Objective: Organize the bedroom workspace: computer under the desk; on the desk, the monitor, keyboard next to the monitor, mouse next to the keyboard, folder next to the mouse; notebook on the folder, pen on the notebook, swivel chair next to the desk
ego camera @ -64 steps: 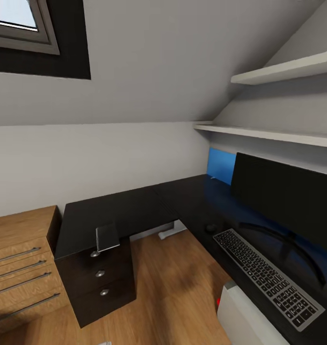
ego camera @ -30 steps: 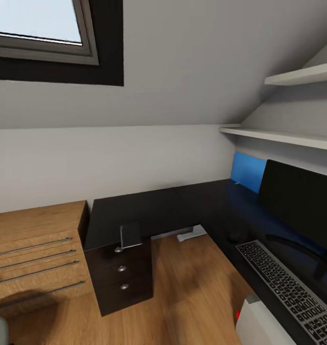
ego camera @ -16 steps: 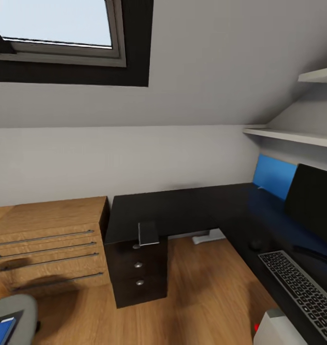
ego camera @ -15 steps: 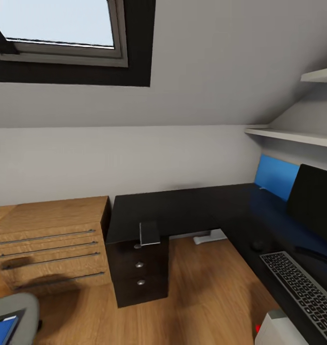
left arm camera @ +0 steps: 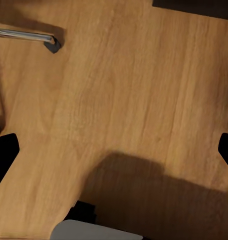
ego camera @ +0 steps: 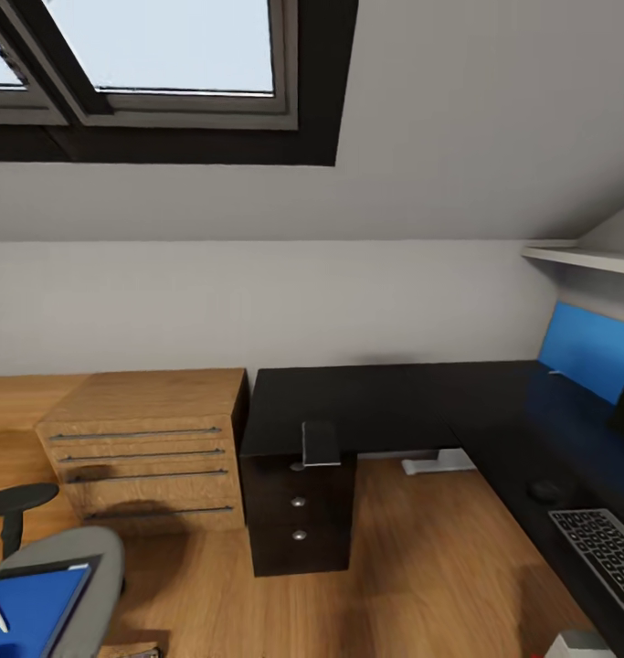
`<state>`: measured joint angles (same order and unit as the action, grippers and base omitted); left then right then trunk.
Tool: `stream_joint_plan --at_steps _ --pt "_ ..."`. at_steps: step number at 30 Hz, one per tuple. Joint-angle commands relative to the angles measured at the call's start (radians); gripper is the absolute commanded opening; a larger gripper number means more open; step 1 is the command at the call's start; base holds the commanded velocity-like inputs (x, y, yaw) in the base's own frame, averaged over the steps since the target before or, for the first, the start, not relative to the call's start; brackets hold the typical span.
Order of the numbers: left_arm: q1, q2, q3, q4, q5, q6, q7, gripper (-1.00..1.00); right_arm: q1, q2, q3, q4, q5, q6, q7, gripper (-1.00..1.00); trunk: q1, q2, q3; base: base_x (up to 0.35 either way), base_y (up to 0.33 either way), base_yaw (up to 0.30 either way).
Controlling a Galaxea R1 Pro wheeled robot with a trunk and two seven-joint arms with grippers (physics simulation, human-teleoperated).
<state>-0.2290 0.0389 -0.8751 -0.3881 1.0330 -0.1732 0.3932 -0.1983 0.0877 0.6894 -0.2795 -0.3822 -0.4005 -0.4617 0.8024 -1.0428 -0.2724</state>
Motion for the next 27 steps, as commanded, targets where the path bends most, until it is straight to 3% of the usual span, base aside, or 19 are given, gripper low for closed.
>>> stream_joint_plan --at_steps 1,27 --pt "-0.001 0.001 -0.009 -0.002 0.01 -0.005 0.006 1.0 -0.001 0.0 0.009 0.0 -0.009 -0.004 -0.005 1.0 0.0 -0.001 -0.001 0.0 0.0 0.279" --pt "-0.001 0.001 -0.009 -0.002 0.009 -0.006 0.004 1.0 -0.001 0.0 0.007 0.0 -0.013 -0.003 -0.005 1.0 0.0 -0.001 -0.001 0.0 -0.006 0.279"
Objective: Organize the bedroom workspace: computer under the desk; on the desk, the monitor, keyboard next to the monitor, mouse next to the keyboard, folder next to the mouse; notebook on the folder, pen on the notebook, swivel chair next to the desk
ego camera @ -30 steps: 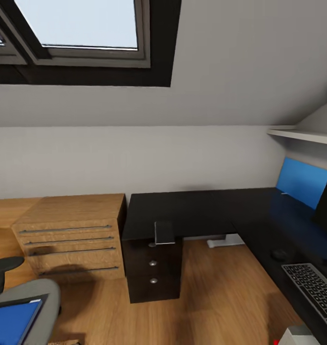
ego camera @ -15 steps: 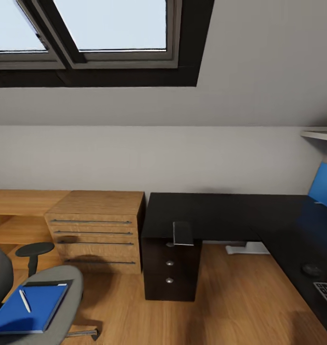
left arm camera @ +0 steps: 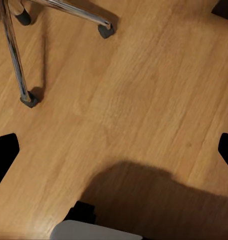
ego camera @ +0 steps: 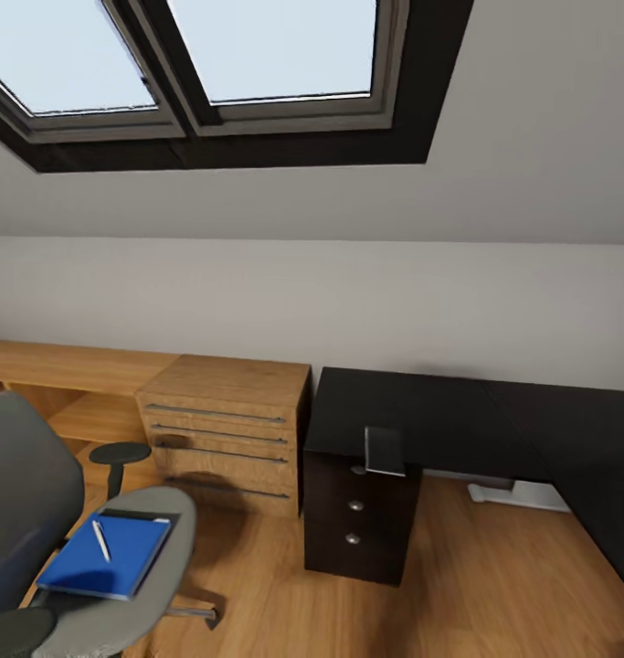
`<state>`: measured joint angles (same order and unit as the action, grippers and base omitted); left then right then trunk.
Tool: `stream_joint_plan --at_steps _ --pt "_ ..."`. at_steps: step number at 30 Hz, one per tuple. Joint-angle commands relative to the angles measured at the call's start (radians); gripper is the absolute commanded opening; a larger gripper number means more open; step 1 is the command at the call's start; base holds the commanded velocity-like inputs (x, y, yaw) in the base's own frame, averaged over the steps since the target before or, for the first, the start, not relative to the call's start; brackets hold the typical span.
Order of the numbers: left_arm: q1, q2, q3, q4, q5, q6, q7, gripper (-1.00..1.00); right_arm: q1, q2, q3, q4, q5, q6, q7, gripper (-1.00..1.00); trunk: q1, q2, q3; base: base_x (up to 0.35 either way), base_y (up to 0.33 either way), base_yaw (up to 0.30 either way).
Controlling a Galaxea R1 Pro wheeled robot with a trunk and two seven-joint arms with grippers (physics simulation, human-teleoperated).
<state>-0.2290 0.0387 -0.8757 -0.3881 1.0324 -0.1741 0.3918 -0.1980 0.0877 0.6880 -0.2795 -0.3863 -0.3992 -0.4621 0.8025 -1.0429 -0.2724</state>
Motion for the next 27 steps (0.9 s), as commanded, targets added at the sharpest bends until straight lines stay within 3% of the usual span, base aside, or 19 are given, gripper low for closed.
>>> stream_joint_plan --at_steps 1,11,27 --pt "-0.001 0.0 -0.009 -0.002 0.01 -0.005 0.006 1.0 -0.001 0.0 0.009 0.0 -0.009 -0.004 -0.005 1.0 0.0 -0.001 -0.001 0.0 -0.179 0.279" --pt "-0.001 0.0 -0.008 -0.002 0.01 -0.005 0.005 1.0 -0.001 0.0 0.008 0.0 -0.008 -0.004 -0.004 1.0 0.0 -0.001 -0.001 0.0 -0.241 0.28" --pt "-0.001 0.0 -0.008 -0.002 0.01 -0.004 0.005 1.0 -0.001 0.0 0.008 0.0 -0.008 -0.013 -0.004 1.0 0.0 -0.001 -0.001 0.0 -0.012 0.281"
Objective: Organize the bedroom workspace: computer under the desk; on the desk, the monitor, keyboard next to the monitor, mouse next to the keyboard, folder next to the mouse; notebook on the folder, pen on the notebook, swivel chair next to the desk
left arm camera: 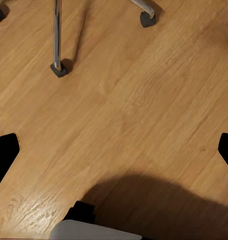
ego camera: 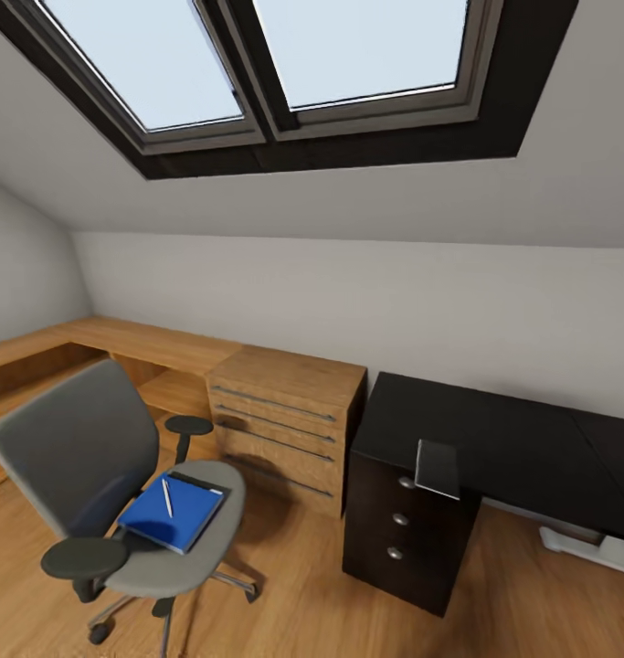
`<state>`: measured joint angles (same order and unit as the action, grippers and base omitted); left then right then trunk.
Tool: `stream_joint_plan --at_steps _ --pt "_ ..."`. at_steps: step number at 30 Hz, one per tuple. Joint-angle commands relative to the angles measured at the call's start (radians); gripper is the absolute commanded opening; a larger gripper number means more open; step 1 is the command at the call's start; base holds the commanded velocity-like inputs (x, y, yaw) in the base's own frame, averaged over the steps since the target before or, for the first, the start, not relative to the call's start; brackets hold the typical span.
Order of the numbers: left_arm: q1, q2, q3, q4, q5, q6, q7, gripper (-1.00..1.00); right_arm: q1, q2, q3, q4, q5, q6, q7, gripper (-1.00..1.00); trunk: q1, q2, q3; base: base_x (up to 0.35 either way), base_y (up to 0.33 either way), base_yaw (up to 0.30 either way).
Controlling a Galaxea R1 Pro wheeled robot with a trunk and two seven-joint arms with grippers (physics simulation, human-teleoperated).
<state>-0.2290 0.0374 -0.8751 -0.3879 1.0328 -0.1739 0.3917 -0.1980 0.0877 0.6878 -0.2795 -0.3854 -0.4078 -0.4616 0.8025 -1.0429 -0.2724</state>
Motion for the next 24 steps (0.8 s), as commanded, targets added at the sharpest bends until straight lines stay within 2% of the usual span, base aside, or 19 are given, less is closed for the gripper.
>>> stream_joint_plan --at_steps 1,10,20,24 --pt "-0.001 0.001 -0.008 -0.002 0.01 -0.005 0.006 1.0 -0.001 0.0 0.009 0.0 -0.009 -0.006 -0.005 1.0 0.0 -0.001 -0.001 0.0 0.0 0.283" --pt "-0.001 0.001 -0.008 -0.002 0.01 -0.005 0.006 1.0 -0.001 0.0 0.008 0.0 -0.01 -0.078 -0.006 1.0 0.0 -0.001 -0.001 0.0 0.0 0.286" --pt "-0.001 0.001 -0.007 -0.002 0.01 -0.007 0.007 1.0 -0.001 -0.002 -0.001 0.002 -0.01 -0.088 -0.006 1.0 0.0 -0.001 0.003 0.0 0.0 0.286" --pt "-0.001 0.002 -0.005 -0.002 0.011 -0.034 0.007 1.0 -0.001 -0.003 -0.003 0.002 -0.01 -0.088 -0.006 1.0 0.0 -0.001 0.003 0.0 0.0 0.288"
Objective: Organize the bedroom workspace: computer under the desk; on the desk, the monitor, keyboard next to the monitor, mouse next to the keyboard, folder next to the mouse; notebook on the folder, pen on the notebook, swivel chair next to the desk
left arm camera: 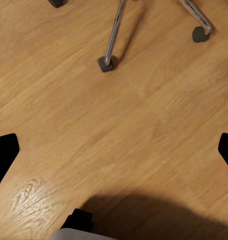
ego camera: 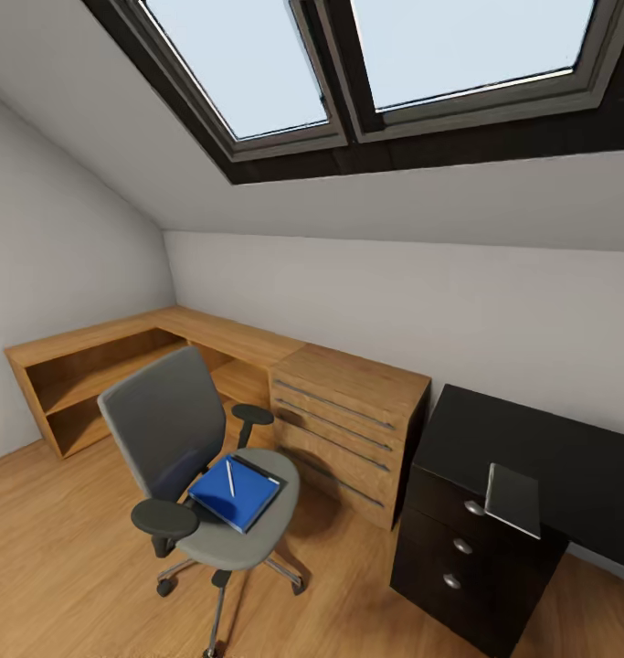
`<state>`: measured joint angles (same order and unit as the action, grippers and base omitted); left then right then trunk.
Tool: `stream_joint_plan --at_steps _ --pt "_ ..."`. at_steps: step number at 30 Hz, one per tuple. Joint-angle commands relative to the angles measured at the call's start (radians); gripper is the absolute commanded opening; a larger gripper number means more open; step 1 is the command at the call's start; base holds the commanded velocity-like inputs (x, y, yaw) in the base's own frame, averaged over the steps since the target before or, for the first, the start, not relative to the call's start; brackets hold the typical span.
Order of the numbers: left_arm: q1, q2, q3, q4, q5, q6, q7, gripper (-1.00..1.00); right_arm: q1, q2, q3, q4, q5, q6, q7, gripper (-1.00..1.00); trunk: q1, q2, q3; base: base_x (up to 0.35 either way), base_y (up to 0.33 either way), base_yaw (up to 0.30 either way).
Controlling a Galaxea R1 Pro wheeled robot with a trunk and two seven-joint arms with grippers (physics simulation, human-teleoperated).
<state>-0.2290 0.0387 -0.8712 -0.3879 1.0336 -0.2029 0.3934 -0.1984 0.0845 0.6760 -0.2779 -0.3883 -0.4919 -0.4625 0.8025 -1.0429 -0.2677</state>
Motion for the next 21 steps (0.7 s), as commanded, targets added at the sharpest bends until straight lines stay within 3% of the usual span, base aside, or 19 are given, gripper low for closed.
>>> stream_joint_plan --at_steps 1,9,21 --pt "-0.001 0.001 -0.008 -0.002 0.01 -0.011 0.006 1.0 -0.001 -0.001 0.009 0.0 -0.007 -0.004 -0.005 1.0 0.0 -0.001 -0.001 0.0 0.0 0.29" --pt "-0.001 0.001 -0.008 -0.002 0.011 -0.037 0.007 1.0 -0.001 -0.024 -0.006 0.0 -0.007 -0.004 -0.005 1.0 0.0 -0.001 -0.001 0.0 0.0 0.291" --pt "-0.001 0.001 -0.008 -0.002 0.011 -0.038 0.007 1.0 -0.001 -0.026 -0.044 0.0 -0.007 -0.004 -0.005 1.0 0.0 -0.001 -0.004 0.0 0.0 0.291"
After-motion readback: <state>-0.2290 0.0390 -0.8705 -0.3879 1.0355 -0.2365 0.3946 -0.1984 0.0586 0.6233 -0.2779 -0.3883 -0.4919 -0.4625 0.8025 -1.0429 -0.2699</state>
